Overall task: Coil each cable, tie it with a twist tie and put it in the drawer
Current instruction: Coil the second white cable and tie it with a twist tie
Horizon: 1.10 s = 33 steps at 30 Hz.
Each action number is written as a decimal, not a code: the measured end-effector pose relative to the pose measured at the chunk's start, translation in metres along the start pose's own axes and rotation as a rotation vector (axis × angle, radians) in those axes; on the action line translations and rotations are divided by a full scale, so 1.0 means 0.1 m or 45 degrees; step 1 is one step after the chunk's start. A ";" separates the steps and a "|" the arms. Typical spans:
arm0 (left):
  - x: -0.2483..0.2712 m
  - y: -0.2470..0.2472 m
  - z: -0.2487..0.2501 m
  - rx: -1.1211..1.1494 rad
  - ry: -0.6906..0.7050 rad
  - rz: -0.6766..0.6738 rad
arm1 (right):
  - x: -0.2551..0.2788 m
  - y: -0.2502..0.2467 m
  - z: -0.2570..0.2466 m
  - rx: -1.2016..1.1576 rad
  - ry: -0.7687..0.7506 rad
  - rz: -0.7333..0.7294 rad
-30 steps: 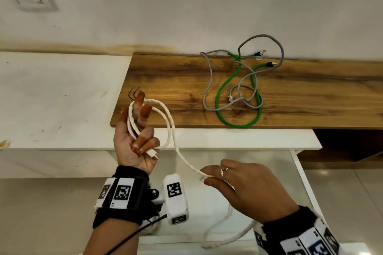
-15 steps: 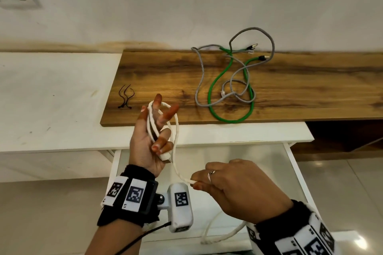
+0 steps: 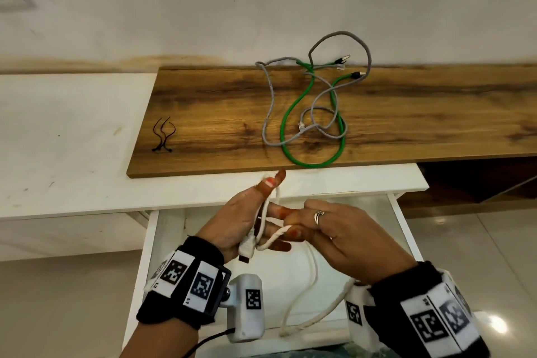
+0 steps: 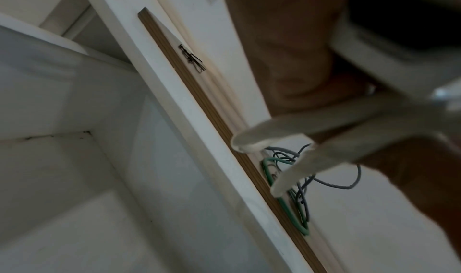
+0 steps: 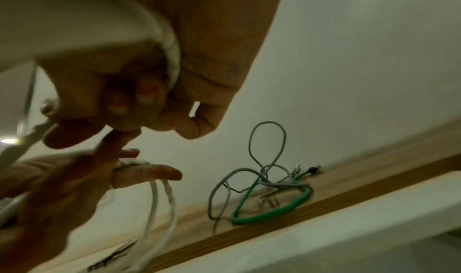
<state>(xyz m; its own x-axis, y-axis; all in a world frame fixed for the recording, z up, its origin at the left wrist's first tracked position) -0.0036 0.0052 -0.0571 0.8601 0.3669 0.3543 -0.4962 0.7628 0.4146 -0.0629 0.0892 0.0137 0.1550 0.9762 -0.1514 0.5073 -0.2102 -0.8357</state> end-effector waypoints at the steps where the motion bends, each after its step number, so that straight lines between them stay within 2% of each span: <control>1: 0.01 0.05 -0.02 -0.028 -0.025 -0.049 | 0.00 -0.02 0.05 -0.002 0.028 0.039; 6: 0.05 0.14 -0.04 -0.339 -0.090 -0.182 | -0.03 0.00 0.31 -0.078 0.235 0.169; 9: 0.04 0.14 -0.10 -0.390 -0.129 -0.205 | -0.08 0.06 0.47 -0.017 0.416 0.102; 12: 0.01 0.05 -0.16 -0.248 -0.174 -0.182 | -0.12 0.08 0.63 0.054 0.511 0.100; 14: 0.01 0.04 -0.15 0.015 -0.194 -0.208 | -0.12 0.09 0.70 0.022 0.546 0.122; 16: 0.01 0.08 -0.11 0.354 -0.169 -0.327 | -0.12 0.12 0.70 -0.014 0.538 0.141; 20: 0.00 0.08 0.04 0.819 0.022 -0.563 | -0.13 0.26 0.68 -0.217 0.654 0.020; 23: 0.04 -0.06 0.32 1.243 0.240 -0.645 | -0.09 0.45 0.68 -0.348 0.768 -0.194; 25: 0.06 -0.24 0.46 1.414 0.413 -0.626 | -0.04 0.61 0.65 -0.314 0.803 -0.352; 27: 0.05 -0.45 0.52 1.432 0.554 -0.547 | -0.04 0.73 0.55 -0.190 0.738 -0.425; 33: 0.15 -0.97 0.62 1.472 0.779 -0.338 | -0.15 0.75 0.16 -0.239 0.536 -0.265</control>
<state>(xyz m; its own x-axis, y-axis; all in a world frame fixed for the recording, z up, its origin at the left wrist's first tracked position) 0.0500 -0.0965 -0.0401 0.7086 0.6891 -0.1516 0.1408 0.0725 0.9874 -0.0405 0.0600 -0.0548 0.3430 0.9008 0.2664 0.7017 -0.0571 -0.7102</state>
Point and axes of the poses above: each hand's wrist, its own x-axis away from the middle knuckle, its own y-axis out of the palm, z = x × y, the point moved 8 cm from there along -x, towards the middle knuckle, and after that the axes turned 6 degrees about y, right-handed, at the moved point
